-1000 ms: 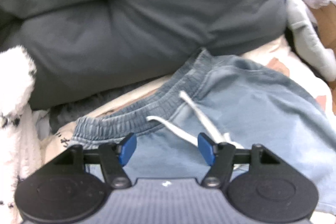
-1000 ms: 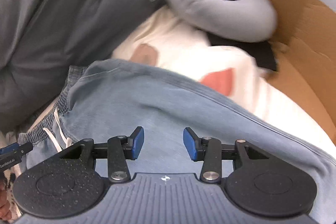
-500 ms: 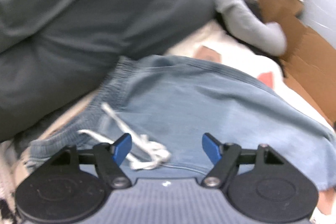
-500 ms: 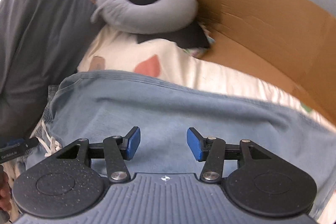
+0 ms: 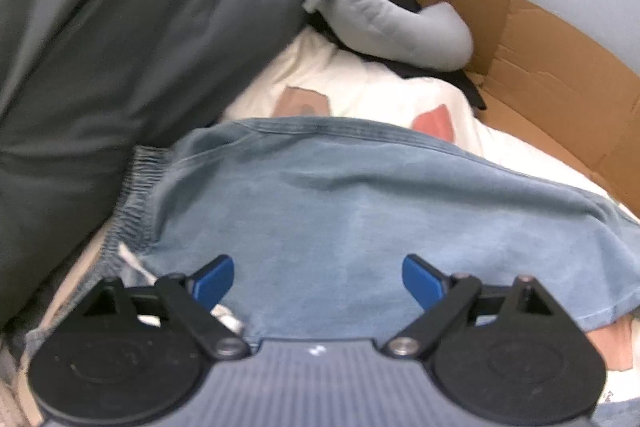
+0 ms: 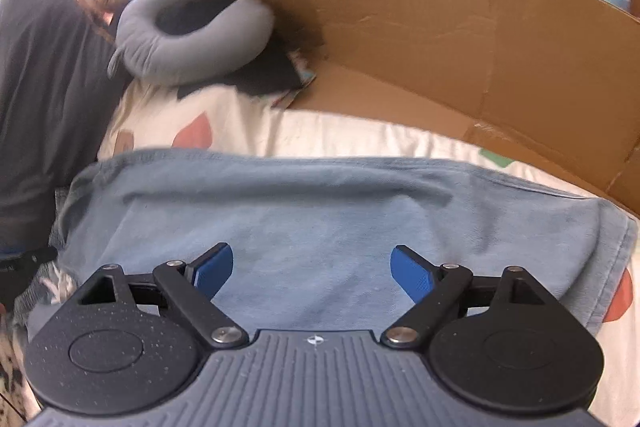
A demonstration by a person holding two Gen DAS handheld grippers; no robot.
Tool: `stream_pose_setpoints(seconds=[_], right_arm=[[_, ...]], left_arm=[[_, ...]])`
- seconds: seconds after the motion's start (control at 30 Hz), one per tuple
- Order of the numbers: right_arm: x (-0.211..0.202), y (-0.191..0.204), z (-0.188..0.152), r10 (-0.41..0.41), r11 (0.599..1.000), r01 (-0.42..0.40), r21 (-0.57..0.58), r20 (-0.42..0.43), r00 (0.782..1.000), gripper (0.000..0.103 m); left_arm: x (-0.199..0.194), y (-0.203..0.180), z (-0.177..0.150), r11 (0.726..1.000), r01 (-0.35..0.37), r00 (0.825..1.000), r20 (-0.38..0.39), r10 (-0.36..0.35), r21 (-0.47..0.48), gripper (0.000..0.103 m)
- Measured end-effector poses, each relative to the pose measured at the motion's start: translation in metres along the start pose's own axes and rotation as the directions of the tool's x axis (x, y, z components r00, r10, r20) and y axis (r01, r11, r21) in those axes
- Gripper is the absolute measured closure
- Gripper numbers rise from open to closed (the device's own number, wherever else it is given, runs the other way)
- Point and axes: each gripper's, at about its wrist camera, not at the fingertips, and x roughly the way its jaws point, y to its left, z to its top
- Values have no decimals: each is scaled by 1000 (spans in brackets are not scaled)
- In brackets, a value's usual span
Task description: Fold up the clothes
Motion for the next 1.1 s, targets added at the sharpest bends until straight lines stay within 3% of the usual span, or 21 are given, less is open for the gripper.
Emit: stream_pose_setpoints(seconds=[0.27,0.5,0.63,0.87,0.97,1.1], right_arm=[[-19,-42,-16,-30,1000,30,2,37,999,13],[-42,-90,-48,-21,997,16,81,57,998,14],[-52,-108,-58,-45,996,41,85,48,998,21],[-54,-134,-72,-92,989,90,118,14,996,24],[-51,-145,-77,-105,984,105,142,-7,994,37],[-48,-162,-84,-119,973,120,199,-16,993,38]], left_arm=[[10,-28,7,994,9,1000,-23,-7,105,10],[19,-42,7,986,116,992,-69,-108,123,13],[20,-44,9,982,159,986,-69,-152,103,19],[29,-44,-3,982,147,984,-121,-134,114,32],[34,-43,-10,985,136,984,-133,-121,107,39],[40,-44,-20,985,117,976,-196,-91,125,41]])
